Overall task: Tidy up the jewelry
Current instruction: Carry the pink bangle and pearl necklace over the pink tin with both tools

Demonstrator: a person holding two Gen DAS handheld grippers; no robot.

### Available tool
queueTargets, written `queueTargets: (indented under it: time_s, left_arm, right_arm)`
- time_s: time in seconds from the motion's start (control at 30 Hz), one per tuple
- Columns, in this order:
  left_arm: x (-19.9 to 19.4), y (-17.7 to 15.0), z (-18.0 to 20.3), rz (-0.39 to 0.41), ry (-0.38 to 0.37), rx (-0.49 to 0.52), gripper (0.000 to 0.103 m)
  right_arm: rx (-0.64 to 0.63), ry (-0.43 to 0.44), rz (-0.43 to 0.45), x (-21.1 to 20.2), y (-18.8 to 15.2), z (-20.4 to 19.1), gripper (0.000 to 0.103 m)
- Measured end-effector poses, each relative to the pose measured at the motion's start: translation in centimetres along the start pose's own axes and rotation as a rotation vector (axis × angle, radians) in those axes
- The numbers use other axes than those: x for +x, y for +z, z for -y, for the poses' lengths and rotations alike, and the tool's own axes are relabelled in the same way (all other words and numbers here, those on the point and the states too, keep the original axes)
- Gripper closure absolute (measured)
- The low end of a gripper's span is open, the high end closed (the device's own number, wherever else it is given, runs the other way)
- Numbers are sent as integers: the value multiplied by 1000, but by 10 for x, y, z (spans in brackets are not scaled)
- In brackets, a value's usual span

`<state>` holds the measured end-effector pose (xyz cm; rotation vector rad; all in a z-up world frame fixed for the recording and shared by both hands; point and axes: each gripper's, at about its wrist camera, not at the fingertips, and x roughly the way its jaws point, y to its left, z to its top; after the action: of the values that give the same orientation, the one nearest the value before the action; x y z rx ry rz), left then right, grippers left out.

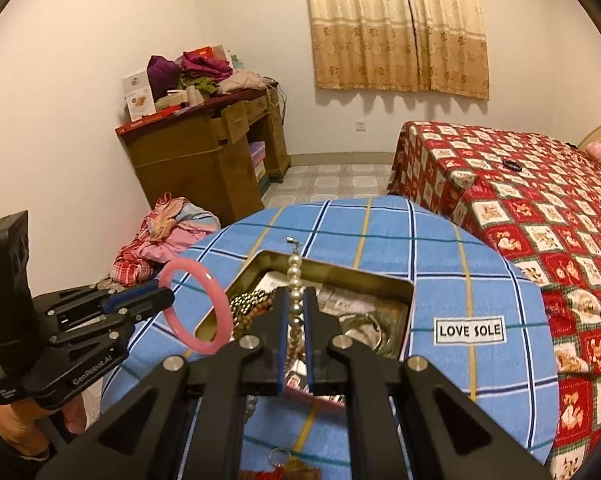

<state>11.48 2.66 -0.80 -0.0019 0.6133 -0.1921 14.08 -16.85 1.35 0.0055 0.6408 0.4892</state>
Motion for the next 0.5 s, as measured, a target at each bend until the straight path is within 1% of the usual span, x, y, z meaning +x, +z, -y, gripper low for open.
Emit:
queueTargets:
  time_s: [0.1, 0.2, 0.5]
  left_arm:
    - [11, 8, 2, -11, -11, 5, 94]
    - [22, 12, 4, -24, -6, 15, 94]
    - [49, 11, 8, -68, 6, 32, 94]
  right_arm:
    - [5, -4, -2, 7, 6, 4, 95]
    - [9, -7, -8, 14, 8, 6, 95]
    - [26, -16, -52, 39, 6, 17, 95]
